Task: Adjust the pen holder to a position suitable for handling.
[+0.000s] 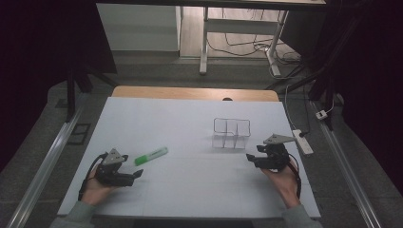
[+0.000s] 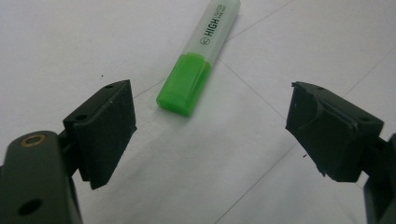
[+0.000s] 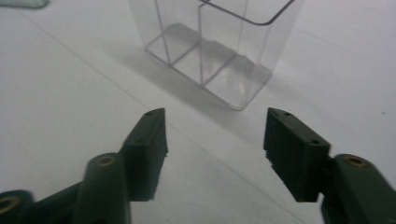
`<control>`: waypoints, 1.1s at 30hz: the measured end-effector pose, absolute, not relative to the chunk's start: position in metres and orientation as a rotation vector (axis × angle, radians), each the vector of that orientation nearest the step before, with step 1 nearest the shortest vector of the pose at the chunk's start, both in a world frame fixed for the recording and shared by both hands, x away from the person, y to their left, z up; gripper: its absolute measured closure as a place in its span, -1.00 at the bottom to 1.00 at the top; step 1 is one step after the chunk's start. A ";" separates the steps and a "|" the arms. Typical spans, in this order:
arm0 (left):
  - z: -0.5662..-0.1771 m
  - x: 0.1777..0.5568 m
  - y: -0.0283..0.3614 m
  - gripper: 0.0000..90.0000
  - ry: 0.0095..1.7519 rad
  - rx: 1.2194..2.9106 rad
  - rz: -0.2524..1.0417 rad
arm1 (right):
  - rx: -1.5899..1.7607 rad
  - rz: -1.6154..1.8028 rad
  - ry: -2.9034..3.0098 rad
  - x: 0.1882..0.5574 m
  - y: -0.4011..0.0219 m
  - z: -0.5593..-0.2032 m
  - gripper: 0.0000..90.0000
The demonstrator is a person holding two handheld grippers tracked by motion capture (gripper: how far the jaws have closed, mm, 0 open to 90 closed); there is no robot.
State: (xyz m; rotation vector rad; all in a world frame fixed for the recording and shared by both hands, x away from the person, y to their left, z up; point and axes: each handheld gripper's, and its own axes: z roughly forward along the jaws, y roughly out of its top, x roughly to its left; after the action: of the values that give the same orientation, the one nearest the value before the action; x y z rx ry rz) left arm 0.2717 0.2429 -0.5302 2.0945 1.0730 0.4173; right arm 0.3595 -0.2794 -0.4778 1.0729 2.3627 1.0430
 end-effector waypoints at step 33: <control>-0.530 0.273 0.242 -0.65 1.082 2.097 0.424 | 1.154 0.903 2.296 0.414 -0.275 -0.483 0.99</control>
State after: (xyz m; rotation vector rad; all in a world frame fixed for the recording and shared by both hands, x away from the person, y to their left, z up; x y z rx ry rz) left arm 0.2727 0.2418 -0.5303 2.0969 1.0819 0.4242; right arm 0.4136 -0.2752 -0.4826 1.1536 2.2956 0.9029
